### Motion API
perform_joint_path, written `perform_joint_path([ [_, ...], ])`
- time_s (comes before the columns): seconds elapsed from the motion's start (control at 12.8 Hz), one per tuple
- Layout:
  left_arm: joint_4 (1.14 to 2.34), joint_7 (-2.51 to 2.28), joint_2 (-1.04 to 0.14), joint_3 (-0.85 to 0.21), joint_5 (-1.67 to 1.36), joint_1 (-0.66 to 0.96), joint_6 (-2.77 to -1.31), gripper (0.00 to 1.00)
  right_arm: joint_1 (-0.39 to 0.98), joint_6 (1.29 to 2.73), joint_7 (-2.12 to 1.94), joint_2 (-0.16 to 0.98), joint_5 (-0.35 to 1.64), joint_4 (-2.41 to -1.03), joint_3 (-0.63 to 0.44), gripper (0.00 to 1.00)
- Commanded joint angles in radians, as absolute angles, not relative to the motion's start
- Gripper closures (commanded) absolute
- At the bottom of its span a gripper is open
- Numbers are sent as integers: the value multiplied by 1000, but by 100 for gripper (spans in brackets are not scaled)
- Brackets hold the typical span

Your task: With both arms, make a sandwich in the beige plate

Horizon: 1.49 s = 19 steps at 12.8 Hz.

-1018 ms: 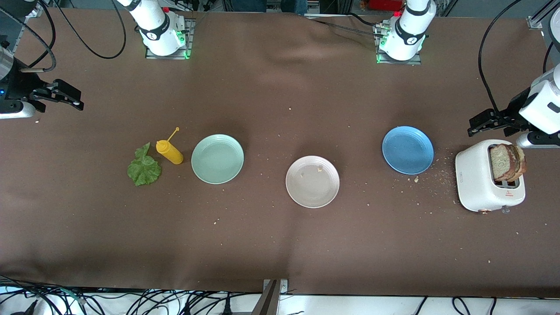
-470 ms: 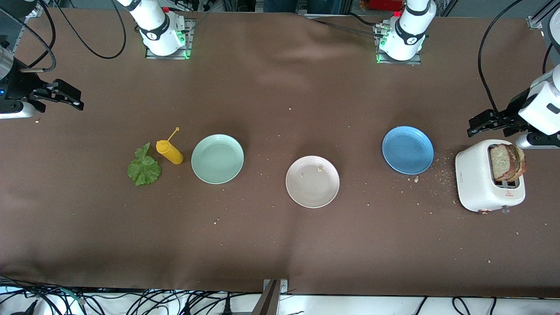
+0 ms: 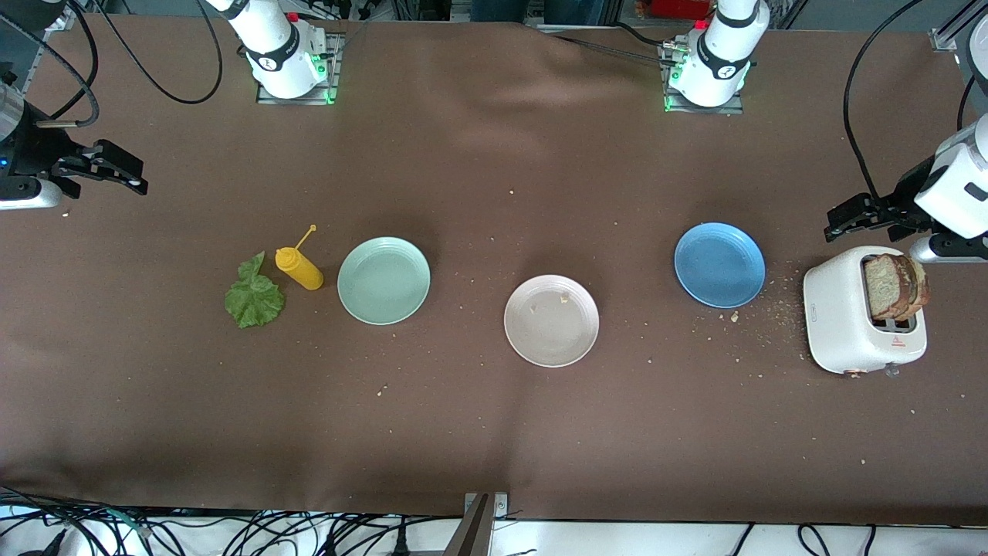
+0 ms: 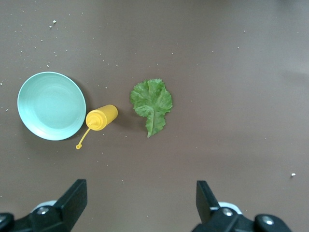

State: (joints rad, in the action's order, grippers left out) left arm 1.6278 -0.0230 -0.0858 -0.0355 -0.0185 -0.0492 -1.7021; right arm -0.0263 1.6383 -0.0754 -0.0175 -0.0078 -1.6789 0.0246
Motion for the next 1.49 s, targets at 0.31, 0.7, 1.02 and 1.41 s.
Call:
perform_joint_path([
  [0.31,1631,125,-172,-37,28,-150,-1752,1,-20,1615,-71,-6,-2,-1649,20,0],
  [0.7,1626,202,-288,-37,21,-219,-1838,1,-21,1614,-72,-6,-2,-1649,20,0],
  [1.02,1615,249,-347,-37,25,-253,-1877,1,-21,1614,-75,-6,-2,-1651,20,0],
  [1.41,1615,253,-376,-35,46,-255,-1882,1,-21,1614,-78,-6,-2,-1651,20,0],
])
